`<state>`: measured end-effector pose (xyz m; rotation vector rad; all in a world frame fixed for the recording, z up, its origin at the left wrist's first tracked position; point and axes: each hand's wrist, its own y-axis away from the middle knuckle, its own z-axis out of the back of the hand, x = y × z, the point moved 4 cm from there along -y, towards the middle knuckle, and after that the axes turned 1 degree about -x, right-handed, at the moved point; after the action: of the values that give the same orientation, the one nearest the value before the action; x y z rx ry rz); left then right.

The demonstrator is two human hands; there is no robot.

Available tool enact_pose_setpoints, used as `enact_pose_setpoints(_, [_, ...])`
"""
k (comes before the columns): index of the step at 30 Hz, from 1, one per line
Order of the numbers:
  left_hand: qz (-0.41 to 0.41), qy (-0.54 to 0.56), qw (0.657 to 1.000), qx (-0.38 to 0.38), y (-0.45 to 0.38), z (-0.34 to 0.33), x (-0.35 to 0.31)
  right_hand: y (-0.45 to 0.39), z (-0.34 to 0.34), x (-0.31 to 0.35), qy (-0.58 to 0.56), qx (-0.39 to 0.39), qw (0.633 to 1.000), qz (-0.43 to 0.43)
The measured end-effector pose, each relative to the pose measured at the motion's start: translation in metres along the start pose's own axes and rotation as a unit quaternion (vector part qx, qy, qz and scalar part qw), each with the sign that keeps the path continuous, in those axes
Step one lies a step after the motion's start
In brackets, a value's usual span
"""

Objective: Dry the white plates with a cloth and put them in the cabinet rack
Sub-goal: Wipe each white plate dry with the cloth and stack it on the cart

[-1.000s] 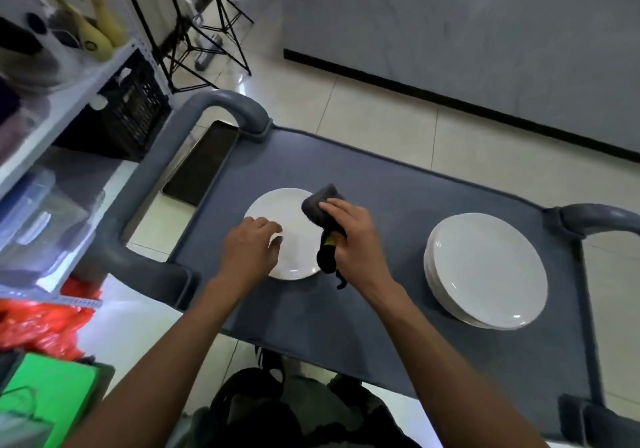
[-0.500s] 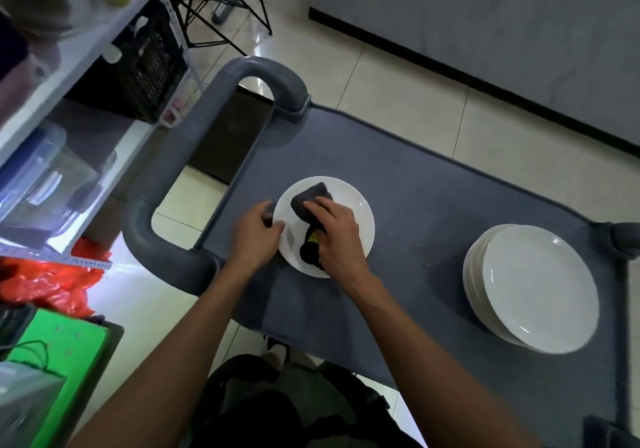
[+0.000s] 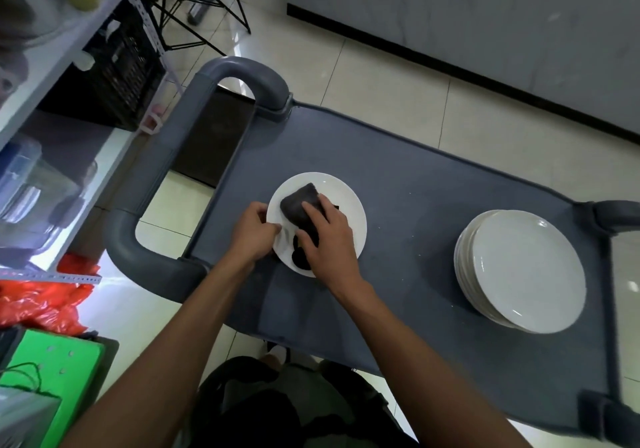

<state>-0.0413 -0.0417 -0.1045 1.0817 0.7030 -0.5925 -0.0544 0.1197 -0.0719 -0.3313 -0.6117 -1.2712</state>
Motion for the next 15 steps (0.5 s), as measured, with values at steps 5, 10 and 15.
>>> enact_pose_setpoints(5, [0.002,0.024,0.997,0.075,0.009,-0.012,-0.009,0.012,0.006,-0.003,0.011,-0.032,0.999,-0.012])
enact_pose_setpoints(10, [0.006,0.076,0.987,0.141,0.021,-0.026,-0.016,0.026,0.017,-0.013,0.015,-0.034,0.999,0.024])
enact_pose_setpoints(15, [-0.001,0.093,0.977,0.191,0.033,-0.038,-0.021,0.040,0.023,-0.016,0.033,-0.051,0.997,0.042])
